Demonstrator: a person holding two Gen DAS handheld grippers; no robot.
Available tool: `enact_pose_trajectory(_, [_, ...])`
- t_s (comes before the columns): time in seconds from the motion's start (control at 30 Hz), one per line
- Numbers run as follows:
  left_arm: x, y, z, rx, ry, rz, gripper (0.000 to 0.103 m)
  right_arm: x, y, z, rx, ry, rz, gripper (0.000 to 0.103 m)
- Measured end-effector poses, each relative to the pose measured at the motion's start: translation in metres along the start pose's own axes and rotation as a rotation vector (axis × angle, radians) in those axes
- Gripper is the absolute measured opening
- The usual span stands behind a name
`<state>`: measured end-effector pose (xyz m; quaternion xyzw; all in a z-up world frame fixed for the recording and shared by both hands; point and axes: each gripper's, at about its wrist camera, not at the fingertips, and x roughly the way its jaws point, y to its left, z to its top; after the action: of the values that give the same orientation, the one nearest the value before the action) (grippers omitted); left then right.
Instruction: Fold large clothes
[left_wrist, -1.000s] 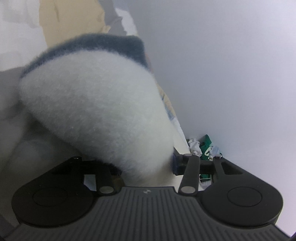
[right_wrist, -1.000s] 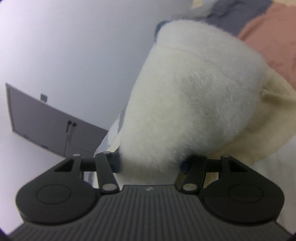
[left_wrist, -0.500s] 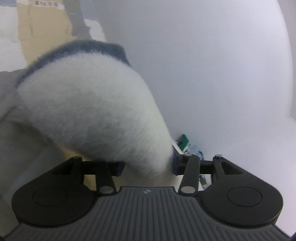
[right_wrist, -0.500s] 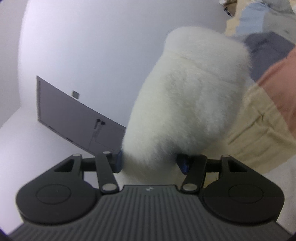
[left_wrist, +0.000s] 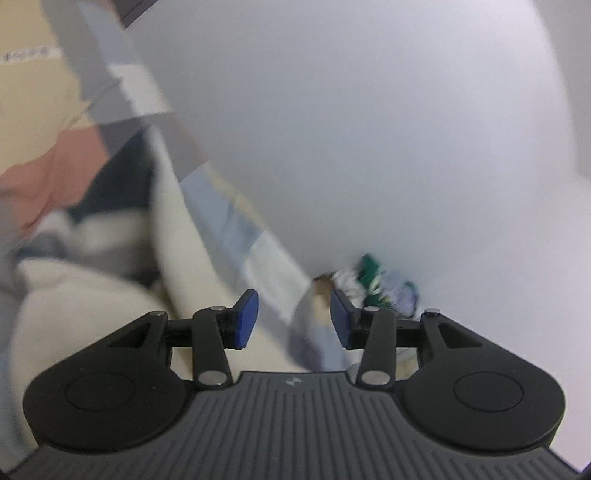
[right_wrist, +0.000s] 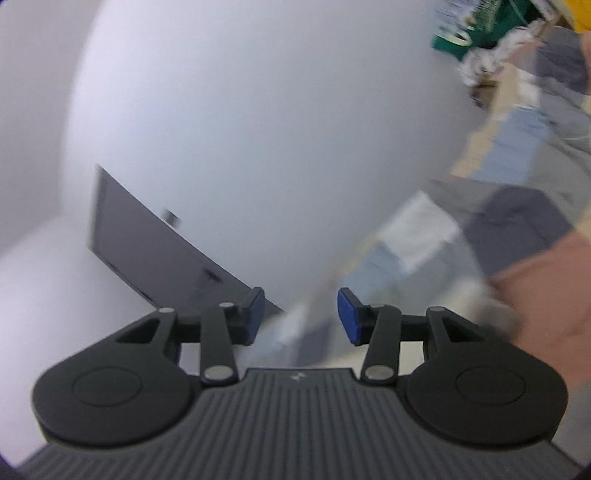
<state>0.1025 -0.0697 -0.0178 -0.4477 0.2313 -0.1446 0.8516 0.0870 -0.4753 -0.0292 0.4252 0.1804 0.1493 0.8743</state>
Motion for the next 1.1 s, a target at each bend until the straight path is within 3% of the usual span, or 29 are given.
enact_pose_trajectory(0.23, [0.006, 0.047, 0.028, 0.081, 0.017, 0.144, 0.051, 0.035, -0.031, -0.030, 0.048, 0.085, -0.141, 0.048])
enact_pose_trajectory(0.33, [0.007, 0.062, 0.041, 0.140, 0.045, 0.196, 0.059, 0.054, -0.036, -0.043, 0.054, 0.135, -0.185, 0.049])
enact_pose_trajectory(0.4, [0.012, 0.071, 0.047, 0.151, 0.055, 0.197, 0.064, 0.071, -0.040, -0.051, 0.066, 0.162, -0.195, 0.049])
enact_pose_trajectory(0.47, [0.013, 0.075, 0.048, 0.138, 0.068, 0.186, 0.071, 0.086, -0.037, -0.057, 0.092, 0.186, -0.199, 0.065])
enact_pose_trajectory(0.5, [0.016, 0.079, 0.050, 0.127, 0.075, 0.186, 0.071, 0.095, -0.037, -0.061, 0.112, 0.196, -0.199, 0.067])
enact_pose_trajectory(0.67, [0.027, 0.090, 0.066, 0.117, 0.079, 0.194, 0.077, 0.119, -0.030, -0.063, 0.159, 0.178, -0.180, 0.068])
enact_pose_trajectory(0.83, [0.048, 0.100, 0.092, 0.111, 0.075, 0.187, 0.083, 0.123, -0.042, -0.058, 0.120, 0.068, -0.312, 0.072])
enact_pose_trajectory(0.93, [0.068, 0.102, 0.101, 0.101, 0.093, 0.157, 0.083, 0.131, -0.056, -0.054, 0.133, 0.063, -0.374, 0.072])
enact_pose_trajectory(1.03, [0.091, 0.103, 0.104, 0.093, 0.112, 0.129, 0.081, 0.144, -0.062, -0.051, 0.090, 0.074, -0.369, 0.071])
enact_pose_trajectory(1.1, [0.110, 0.105, 0.105, 0.096, 0.136, 0.149, 0.081, 0.153, -0.063, -0.049, 0.047, 0.075, -0.376, 0.068])
